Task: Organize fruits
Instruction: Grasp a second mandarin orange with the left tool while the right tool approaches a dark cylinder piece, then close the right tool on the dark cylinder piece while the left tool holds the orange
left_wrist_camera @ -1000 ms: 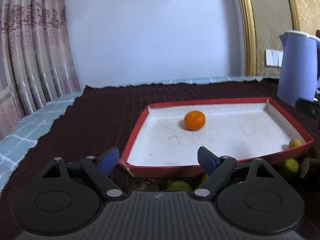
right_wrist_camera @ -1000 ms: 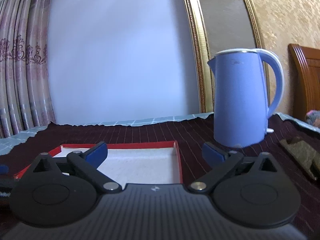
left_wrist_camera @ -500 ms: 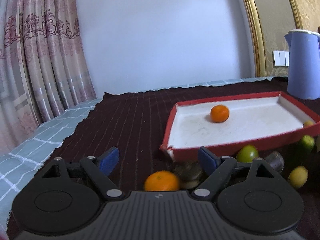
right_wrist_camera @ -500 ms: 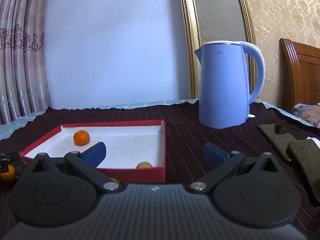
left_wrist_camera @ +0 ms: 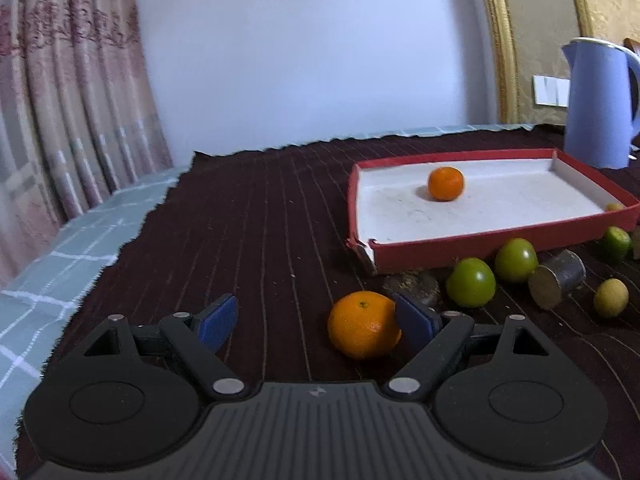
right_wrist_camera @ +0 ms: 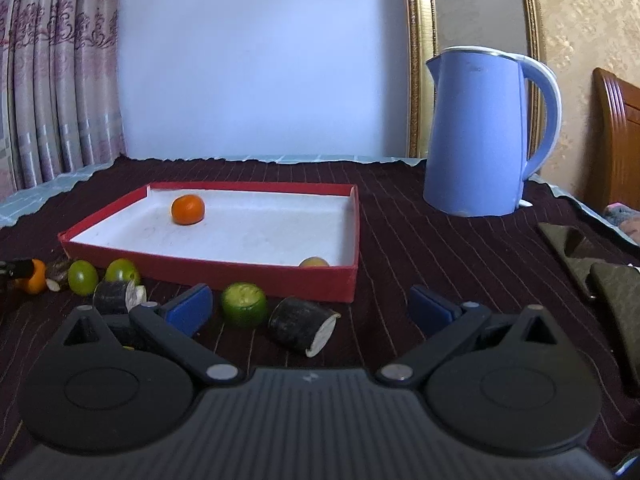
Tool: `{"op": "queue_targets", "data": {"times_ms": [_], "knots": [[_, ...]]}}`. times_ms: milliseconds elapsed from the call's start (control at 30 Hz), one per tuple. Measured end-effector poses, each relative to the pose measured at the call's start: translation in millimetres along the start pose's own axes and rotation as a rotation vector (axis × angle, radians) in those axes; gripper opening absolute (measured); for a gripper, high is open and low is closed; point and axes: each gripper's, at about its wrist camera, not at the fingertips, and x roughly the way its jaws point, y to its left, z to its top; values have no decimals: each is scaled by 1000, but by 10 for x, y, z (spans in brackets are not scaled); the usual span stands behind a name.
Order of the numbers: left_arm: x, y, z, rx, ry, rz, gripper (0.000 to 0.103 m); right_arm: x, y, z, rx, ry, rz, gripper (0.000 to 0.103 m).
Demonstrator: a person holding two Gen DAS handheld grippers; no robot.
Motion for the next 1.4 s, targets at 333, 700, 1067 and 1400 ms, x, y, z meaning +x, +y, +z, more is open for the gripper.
{"op": "queue_targets", "data": {"times_ms": [333,700,1067,1400], "knots": [[246,-27,48,7,139,-83,69,50,-38,-11,25,14,17,103],[208,-157,48,19,122,-77,41,133,-93,-16,68,66,11,103],[124,-128,34,-1,104,-86,41,239,11,-2,-40,153,-5,79],[90,-165,42,-3,95,-93,41,384,156,29,-144,180,-32,41]]}}
